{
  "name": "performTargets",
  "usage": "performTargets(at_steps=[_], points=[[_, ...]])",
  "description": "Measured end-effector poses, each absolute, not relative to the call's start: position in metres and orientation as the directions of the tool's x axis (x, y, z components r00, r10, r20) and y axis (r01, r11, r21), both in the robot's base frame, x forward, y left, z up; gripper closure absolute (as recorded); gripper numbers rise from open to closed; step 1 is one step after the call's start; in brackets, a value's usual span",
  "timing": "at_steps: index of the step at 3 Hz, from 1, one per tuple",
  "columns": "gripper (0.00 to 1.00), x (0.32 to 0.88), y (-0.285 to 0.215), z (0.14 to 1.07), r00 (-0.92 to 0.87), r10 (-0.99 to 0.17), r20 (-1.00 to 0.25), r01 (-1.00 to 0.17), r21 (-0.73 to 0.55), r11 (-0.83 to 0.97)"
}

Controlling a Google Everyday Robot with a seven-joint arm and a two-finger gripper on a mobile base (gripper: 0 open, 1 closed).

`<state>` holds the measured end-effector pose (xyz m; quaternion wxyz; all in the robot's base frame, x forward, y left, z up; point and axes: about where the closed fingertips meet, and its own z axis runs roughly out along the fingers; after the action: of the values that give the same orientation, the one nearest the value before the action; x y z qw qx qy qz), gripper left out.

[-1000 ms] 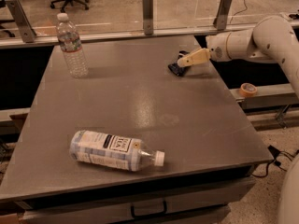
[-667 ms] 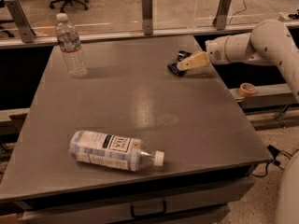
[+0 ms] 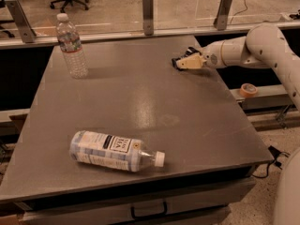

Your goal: Move rxbar blueberry near blue plastic bottle

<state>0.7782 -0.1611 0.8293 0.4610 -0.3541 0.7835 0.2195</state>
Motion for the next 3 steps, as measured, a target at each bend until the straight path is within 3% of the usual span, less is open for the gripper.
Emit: performTargets(at_steps=[2,3], points=[[0.95,0.7775,-0.1602,0.8331,-0.323,-0.352,-0.878,-0.759,0.017,0.651],[1.0,0.7774,-0.1602,0.8335,-0.323,-0.353,-0.878,-0.759,0.017,0.651]])
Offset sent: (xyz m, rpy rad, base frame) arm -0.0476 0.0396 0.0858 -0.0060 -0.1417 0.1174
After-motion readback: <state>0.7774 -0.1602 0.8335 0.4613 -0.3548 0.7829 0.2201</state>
